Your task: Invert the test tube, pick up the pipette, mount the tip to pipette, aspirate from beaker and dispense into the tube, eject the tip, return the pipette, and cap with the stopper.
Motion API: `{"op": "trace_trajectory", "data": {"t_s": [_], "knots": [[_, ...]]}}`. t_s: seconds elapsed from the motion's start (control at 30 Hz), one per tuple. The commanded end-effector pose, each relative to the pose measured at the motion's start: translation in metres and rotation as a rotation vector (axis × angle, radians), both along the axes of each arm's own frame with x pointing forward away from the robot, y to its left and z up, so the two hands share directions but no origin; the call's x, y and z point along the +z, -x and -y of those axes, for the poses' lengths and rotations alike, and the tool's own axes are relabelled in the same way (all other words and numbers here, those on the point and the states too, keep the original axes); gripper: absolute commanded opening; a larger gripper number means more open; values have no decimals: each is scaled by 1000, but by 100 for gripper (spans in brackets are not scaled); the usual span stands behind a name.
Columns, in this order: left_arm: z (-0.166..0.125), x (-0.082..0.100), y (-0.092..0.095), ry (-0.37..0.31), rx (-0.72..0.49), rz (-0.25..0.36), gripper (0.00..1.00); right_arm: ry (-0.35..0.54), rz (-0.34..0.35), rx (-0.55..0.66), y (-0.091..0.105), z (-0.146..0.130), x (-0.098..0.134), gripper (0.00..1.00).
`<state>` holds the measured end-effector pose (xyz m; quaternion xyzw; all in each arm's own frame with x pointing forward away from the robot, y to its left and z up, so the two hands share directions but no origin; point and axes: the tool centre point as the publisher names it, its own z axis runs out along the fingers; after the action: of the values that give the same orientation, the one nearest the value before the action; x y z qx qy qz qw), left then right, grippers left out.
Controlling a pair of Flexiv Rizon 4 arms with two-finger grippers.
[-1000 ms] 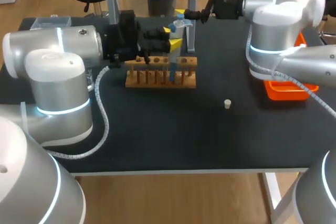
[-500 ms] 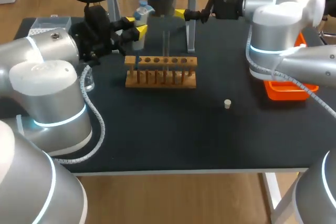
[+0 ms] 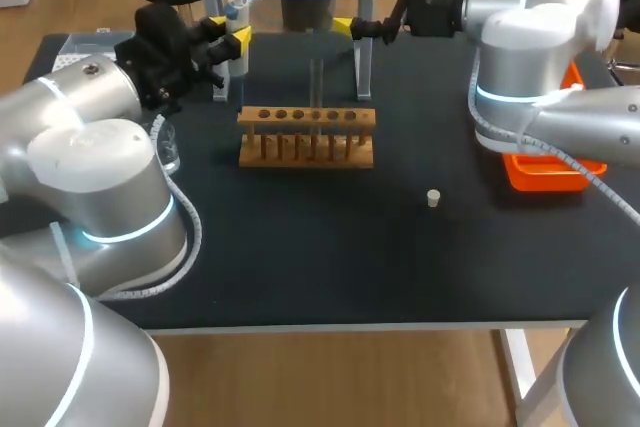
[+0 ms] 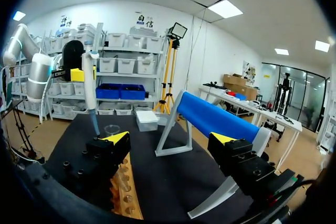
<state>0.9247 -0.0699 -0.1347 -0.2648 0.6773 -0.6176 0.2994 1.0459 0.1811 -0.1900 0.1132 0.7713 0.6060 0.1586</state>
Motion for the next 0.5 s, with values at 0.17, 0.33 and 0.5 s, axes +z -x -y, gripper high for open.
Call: {"op": "trace_trajectory", "data": {"t_s": [0.17, 0.33, 0.5], "knots": [[4, 3, -28, 4, 167, 19, 0, 1, 0, 1, 0, 1, 0, 100], [2, 7, -46, 7, 236, 4, 0, 1, 0, 1, 0, 1, 0, 100], [3, 9, -60, 12, 275, -9, 0, 1, 0, 1, 0, 1, 0, 100]]}}
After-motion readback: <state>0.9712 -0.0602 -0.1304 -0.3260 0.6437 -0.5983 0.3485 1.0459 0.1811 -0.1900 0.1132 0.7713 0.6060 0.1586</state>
